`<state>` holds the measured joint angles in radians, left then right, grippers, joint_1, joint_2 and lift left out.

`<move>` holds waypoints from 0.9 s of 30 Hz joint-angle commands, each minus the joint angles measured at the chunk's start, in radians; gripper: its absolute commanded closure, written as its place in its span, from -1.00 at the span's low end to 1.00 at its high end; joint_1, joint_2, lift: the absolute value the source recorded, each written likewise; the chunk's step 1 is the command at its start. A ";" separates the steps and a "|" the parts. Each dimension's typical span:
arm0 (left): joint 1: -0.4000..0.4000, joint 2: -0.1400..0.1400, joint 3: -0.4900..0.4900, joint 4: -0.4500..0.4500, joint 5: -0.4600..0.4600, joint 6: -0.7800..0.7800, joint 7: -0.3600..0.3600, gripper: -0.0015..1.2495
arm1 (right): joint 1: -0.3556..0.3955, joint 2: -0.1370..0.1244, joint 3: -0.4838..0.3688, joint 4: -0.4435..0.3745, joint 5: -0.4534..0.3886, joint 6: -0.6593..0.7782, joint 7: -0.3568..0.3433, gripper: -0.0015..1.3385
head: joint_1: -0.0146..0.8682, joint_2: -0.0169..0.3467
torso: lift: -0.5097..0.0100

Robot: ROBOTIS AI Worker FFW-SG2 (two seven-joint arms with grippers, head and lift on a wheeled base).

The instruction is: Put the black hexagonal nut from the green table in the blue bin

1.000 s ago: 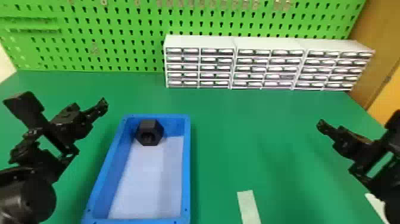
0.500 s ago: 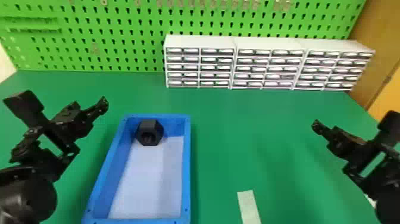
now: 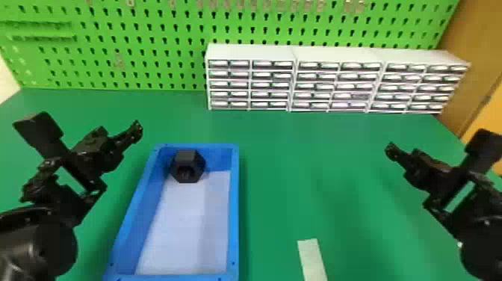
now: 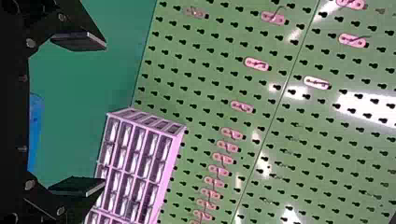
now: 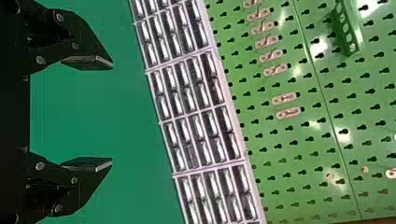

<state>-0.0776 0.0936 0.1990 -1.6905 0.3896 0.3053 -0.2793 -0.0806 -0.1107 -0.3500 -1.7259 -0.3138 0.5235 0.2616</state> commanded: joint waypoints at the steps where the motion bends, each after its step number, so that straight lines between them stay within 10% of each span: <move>1: -0.005 0.000 -0.004 0.000 -0.002 0.000 0.002 -0.61 | -0.014 -0.006 0.025 0.012 0.001 -0.007 0.001 -0.21 | 0.60 -0.86 | 0.59; 27: -0.021 0.000 -0.007 -0.001 -0.014 0.000 0.003 -0.62 | -0.042 0.000 0.069 0.055 -0.004 -0.074 0.001 -0.22 | 0.60 -0.86 | 0.59</move>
<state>-0.1007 0.0936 0.1974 -1.6920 0.3789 0.3053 -0.2761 -0.1221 -0.1050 -0.2813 -1.6718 -0.3137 0.4544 0.2623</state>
